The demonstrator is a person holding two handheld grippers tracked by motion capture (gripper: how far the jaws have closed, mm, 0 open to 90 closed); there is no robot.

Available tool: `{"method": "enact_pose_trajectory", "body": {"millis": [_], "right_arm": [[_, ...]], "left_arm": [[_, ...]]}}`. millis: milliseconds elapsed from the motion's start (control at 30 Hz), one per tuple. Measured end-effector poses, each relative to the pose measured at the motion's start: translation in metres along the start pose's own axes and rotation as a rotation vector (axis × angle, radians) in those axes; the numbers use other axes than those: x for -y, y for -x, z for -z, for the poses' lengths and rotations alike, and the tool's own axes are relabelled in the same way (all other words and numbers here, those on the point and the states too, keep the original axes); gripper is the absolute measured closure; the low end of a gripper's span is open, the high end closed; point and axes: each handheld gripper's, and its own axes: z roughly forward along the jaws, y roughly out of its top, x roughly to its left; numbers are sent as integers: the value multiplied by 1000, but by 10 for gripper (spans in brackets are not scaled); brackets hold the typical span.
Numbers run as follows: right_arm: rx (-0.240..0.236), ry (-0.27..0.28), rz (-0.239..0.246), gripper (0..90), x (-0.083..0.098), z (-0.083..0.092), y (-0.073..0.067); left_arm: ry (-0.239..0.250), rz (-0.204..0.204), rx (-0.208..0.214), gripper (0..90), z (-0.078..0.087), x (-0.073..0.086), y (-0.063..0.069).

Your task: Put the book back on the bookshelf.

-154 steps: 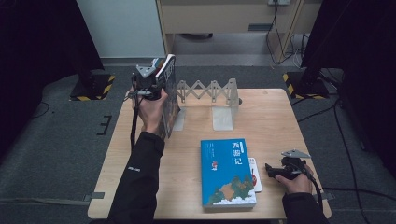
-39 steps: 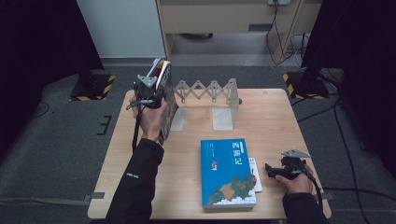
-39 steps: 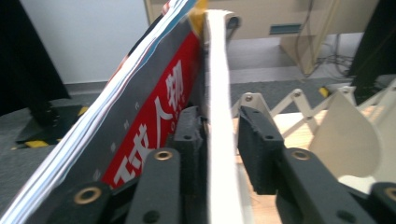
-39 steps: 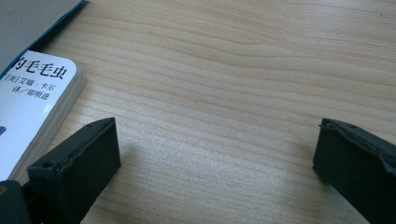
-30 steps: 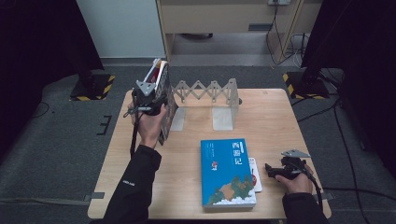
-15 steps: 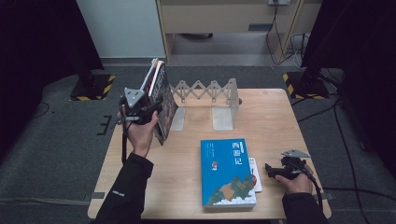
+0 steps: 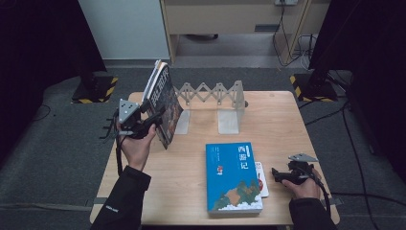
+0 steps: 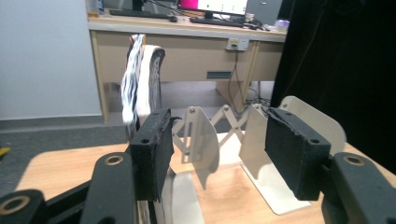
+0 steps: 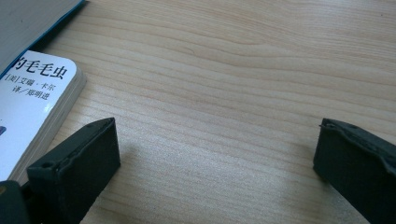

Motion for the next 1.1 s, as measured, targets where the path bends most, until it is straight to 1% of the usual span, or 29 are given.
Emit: {"method": "enact_pose_trajectory", "body": {"millis": [33,100,133,167,200,233,267,333,400,433,467,500,533,567,633,667,733,867,900,933,1000,1033,1100], "right_arm": [[0,0,0,6,0,0,0],[0,0,-1,6,0,0,0],[0,0,-1,6,0,0,0],[0,0,0,6,0,0,0],[0,0,0,6,0,0,0],[0,0,0,6,0,0,0],[0,0,0,6,0,0,0],[0,0,0,6,0,0,0],[0,0,0,6,0,0,0],[0,0,0,6,0,0,0],[0,0,0,6,0,0,0],[0,0,0,6,0,0,0],[0,0,0,6,0,0,0],[0,0,0,6,0,0,0],[0,0,0,6,0,0,0],[0,0,0,6,0,0,0],[0,0,0,6,0,0,0],[0,0,1,6,0,0,0],[0,1,1,6,0,0,0],[0,1,0,6,0,0,0],[0,1,0,6,0,0,0],[-1,1,-2,6,0,0,0],[0,1,-2,10,0,0,0]], "left_arm": [[-2,1,10,403,1,2,0],[-11,-11,19,398,6,8,-1],[-11,-11,19,395,6,8,-1],[-21,-8,26,394,8,13,-2],[-21,-8,26,394,8,13,-2],[-29,-5,39,392,10,18,-4],[-29,-5,39,391,10,18,-4],[-32,1,50,386,12,24,-4],[-49,2,60,385,13,31,-5],[-68,4,65,383,13,39,-5],[-68,4,65,381,13,39,-5],[-83,13,75,381,13,42,-5],[-109,31,94,378,11,48,-5],[-109,31,94,378,11,48,-5],[-131,19,99,374,10,55,-2],[-131,19,99,374,10,55,-2],[-145,21,109,372,8,60,1],[-159,10,126,366,5,69,4],[-175,-4,130,362,3,75,7],[-186,-9,134,361,2,77,8],[-192,-13,136,361,0,79,10],[-202,-20,137,361,-1,81,11],[-224,-21,147,361,-3,86,13]]}}
